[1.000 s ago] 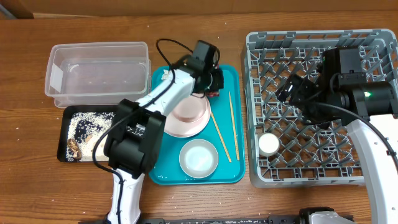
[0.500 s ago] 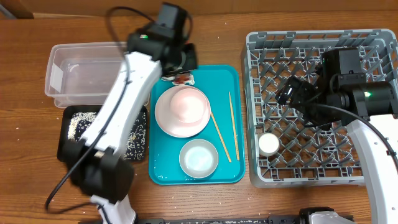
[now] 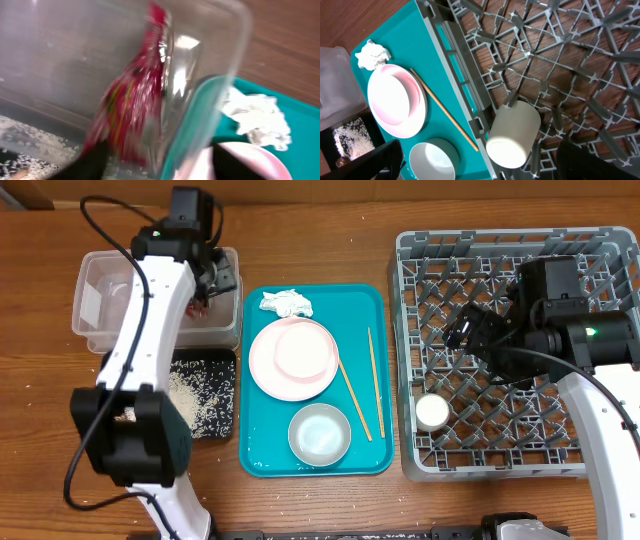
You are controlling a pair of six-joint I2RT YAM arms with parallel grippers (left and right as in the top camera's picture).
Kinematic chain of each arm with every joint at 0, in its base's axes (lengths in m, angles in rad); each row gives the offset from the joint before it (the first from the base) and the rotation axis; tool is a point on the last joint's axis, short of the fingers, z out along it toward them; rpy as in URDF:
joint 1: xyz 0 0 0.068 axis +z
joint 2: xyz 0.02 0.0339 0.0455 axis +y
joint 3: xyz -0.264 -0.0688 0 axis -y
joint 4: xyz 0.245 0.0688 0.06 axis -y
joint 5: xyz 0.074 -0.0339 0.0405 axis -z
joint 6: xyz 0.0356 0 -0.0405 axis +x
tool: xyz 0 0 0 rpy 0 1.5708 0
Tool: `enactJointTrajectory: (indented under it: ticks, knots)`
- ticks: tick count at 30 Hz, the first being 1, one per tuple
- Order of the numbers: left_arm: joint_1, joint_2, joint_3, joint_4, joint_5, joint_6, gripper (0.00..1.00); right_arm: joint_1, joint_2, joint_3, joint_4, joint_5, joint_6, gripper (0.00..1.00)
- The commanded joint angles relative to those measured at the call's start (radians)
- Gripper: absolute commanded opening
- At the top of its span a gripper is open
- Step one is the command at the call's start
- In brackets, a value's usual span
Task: Sort waste into correct bins and load items into the dishwasher
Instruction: 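Grasp the red snack wrapper and tissue with left gripper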
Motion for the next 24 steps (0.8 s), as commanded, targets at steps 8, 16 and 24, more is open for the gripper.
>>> enactJointTrajectory:
  ticks: [8, 16, 24]
  knots:
    - [-0.141, 0.009, 0.002, 0.129, 0.134, 0.204, 0.82, -0.001, -0.005, 0.004, 0.027, -0.005, -0.005, 1.00]
    - [-0.214, 0.195, 0.002, 0.179, 0.014, 0.136, 0.76, -0.001, -0.005, 0.004, 0.032, -0.005, -0.004, 1.00]
    - [-0.196, 0.290, 0.002, 0.243, 0.105, 0.121, 0.68, -0.001, -0.005, 0.004, 0.032, -0.005, -0.005, 1.00]
